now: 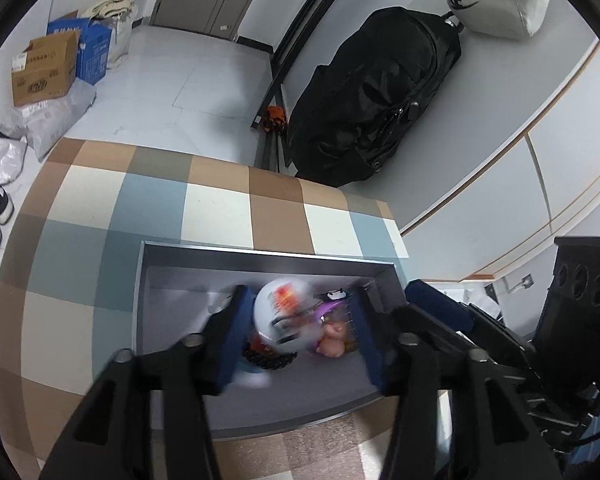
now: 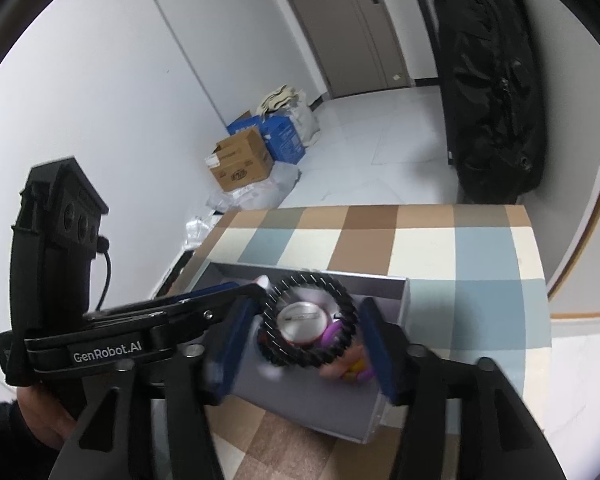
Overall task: Organize jewelry
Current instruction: 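Carry the flag badge and black bracelet into the box and open both tools, then withdraw both tools up and away from the silver box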
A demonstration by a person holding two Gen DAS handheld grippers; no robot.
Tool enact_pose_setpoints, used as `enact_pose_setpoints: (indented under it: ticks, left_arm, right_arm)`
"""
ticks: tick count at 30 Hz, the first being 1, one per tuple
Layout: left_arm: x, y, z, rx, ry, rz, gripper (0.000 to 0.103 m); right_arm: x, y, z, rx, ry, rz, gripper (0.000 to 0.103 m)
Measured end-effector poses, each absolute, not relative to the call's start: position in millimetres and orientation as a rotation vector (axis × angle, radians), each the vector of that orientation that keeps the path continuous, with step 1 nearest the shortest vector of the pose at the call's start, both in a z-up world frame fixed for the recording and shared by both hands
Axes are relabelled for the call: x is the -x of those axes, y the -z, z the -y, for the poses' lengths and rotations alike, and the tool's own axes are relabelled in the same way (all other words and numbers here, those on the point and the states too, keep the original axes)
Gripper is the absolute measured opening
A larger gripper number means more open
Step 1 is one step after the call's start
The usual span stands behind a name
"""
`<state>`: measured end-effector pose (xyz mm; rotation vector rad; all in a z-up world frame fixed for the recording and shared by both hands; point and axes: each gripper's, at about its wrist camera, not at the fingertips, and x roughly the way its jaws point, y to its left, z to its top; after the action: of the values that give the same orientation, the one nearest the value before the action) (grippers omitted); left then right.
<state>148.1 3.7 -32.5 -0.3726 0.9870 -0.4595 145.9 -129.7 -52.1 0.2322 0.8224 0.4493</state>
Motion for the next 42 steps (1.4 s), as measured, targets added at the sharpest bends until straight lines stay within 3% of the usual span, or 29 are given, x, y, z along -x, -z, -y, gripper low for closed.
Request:
enact_pose_setpoints:
  ticks: [1, 3, 7, 13, 23, 25, 28, 42]
  left_arm:
    - [-147.1, 30.9, -4.9, 0.381, 0.461, -0.973, 0.062]
    - [-144.9, 26.8, -6.4, 0.388, 0.461, -0.945, 0.066]
    - [-144.7, 24.8, -6.6, 0.375, 0.446, -0.936, 0.066]
    - [-139.4, 20.1, -12.3, 0.374, 0.408, -0.909, 0.067]
    - [-114.8, -4.1, -16.5, 0.271, 0.307, -0.792, 0.067]
    - [-109.1, -10.0, -16.3, 0.248, 0.294, -0.766, 0.069]
    - [-97.4, -16.1, -17.0, 0.216, 0.261, -0.725, 0.08]
    - [-49.5, -17.9, -21.7, 0.144, 0.157, -0.617, 0.082]
  right_arm:
    - [-145.3, 50.7, 133.0, -0.247, -0.443, -0.814, 0.069]
    - [-143.8, 47.5, 138.9, -0.28, -0.443, -0.798, 0.069]
    - [-139.8, 42.7, 150.6, -0.327, -0.419, -0.767, 0.085]
    - [-135.7, 38.7, 157.7, -0.344, -0.387, -0.754, 0.086]
    - [-109.6, 14.7, 159.5, -0.28, -0.343, -0.633, 0.103]
    - [-103.5, 7.5, 160.7, -0.27, -0.353, -0.605, 0.103]
    - [-97.1, 0.5, 162.2, -0.265, -0.359, -0.587, 0.103]
    - [-54.0, -4.9, 163.4, -0.248, -0.372, -0.55, 0.103]
